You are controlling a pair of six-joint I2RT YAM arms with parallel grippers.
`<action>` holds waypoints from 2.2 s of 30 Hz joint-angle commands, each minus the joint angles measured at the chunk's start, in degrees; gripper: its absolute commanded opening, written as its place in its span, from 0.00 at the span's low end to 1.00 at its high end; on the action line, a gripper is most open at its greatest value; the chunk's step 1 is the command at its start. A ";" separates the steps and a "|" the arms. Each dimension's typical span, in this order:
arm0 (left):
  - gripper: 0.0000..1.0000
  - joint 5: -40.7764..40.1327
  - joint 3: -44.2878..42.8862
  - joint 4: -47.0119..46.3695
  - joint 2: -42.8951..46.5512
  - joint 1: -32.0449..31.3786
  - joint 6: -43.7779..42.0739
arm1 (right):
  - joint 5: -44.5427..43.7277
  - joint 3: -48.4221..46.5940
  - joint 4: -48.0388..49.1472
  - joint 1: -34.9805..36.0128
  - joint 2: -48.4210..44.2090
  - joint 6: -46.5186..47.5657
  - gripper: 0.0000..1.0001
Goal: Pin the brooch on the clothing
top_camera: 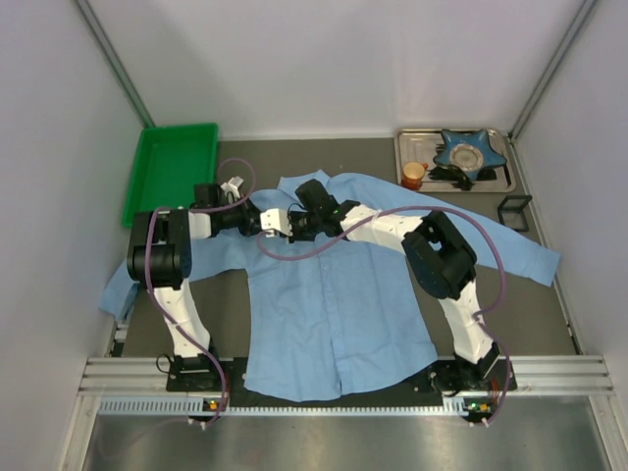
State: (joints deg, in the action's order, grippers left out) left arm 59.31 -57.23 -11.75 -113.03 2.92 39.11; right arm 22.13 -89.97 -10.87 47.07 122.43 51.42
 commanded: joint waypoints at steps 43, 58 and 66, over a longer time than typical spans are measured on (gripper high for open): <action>0.00 4.76 -0.60 6.47 2.20 -1.25 -7.12 | -0.24 1.47 3.84 1.01 -4.13 0.00 0.00; 0.00 5.03 -2.09 8.58 0.62 -1.25 -10.02 | -2.97 0.68 2.96 0.83 -4.04 -4.30 0.20; 0.00 5.20 -3.06 10.43 -0.26 -1.25 -11.78 | 0.89 -3.27 -1.42 -1.88 -4.48 -10.63 0.42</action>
State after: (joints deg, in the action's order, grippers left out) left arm 62.33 -58.52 -2.31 -113.03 1.83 29.52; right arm 19.81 -88.77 -10.13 46.96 122.04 45.19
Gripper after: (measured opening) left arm 0.019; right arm 0.401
